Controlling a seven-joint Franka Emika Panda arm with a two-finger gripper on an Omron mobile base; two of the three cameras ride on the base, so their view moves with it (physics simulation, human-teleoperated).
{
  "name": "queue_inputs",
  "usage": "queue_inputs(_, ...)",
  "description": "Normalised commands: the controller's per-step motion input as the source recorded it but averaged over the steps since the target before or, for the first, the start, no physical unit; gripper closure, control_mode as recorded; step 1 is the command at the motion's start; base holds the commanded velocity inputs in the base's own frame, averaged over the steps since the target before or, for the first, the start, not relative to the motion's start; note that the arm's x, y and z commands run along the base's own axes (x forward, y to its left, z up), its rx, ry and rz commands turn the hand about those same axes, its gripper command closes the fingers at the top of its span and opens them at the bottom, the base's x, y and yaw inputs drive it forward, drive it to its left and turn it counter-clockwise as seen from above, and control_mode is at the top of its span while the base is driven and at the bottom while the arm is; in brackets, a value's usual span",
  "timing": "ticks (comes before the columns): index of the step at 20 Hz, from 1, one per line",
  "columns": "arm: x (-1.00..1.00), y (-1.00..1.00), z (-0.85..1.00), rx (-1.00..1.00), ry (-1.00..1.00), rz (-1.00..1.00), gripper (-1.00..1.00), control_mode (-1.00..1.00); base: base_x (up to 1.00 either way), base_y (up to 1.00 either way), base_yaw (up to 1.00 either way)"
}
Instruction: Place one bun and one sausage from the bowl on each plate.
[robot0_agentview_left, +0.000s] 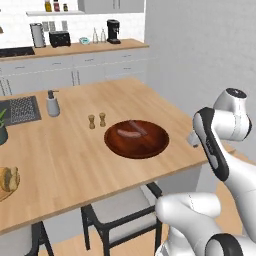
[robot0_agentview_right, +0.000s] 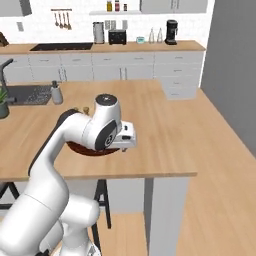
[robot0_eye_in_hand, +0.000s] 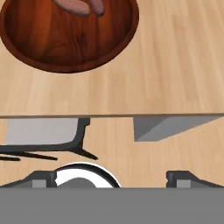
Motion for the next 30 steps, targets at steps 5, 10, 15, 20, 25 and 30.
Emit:
queue_inputs(5, 0.0, 0.0, 0.0, 0.0, 0.0, 0.0, -1.0, 1.0, 0.77, -0.08, 0.27)
queue_inputs(10, 0.0, 0.0, 0.0, 0.0, 0.0, 0.0, -1.0, 1.0, 0.77, -0.07, 0.25)
queue_inputs(15, 0.0, 0.0, 0.0, 0.0, 0.0, 0.0, -1.0, 1.0, 0.88, 0.0, 0.34)
queue_inputs(20, 0.69, 0.07, -0.01, 0.01, 0.0, 0.13, -1.0, -1.0, 0.17, 0.0, 0.05)
queue_inputs(25, 1.0, 0.39, -0.08, -0.01, 0.0, 0.16, -1.0, -1.0, 0.0, 0.0, 0.0)
queue_inputs(30, 1.0, 0.51, -0.26, -0.06, 0.01, 0.19, -1.0, -1.0, 0.0, 0.0, 0.0)
